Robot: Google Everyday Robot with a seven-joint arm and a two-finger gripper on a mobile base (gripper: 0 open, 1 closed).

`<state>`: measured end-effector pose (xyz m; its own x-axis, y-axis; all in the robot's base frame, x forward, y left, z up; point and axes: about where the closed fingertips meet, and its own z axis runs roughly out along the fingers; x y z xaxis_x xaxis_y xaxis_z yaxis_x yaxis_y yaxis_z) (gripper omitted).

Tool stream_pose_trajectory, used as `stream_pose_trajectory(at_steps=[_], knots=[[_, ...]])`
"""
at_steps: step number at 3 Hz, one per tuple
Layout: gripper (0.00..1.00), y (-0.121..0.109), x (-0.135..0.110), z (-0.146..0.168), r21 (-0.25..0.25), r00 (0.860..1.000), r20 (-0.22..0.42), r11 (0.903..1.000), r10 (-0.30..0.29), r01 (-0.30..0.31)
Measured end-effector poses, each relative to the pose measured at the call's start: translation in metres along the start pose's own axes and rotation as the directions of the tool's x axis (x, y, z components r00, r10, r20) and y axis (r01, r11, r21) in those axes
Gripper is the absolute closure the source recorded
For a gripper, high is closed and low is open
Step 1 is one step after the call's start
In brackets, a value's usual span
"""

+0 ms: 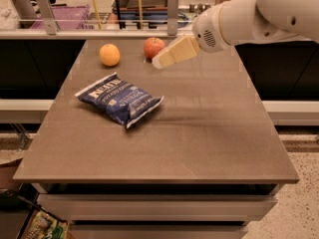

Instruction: Pick orange

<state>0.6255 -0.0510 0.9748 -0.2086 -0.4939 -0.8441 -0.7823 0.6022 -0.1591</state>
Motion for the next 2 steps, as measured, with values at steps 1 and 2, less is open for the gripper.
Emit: stream_pose_trajectory(at_steps=[1, 2], knots=[[0.00, 0.005, -0.007, 0.029, -0.034, 1.000, 0.012, 0.9994, 0.009, -0.009], [0.00, 0.006, -0.010, 0.060, -0.067, 1.000, 0.006, 0.9974, 0.026, -0.026]])
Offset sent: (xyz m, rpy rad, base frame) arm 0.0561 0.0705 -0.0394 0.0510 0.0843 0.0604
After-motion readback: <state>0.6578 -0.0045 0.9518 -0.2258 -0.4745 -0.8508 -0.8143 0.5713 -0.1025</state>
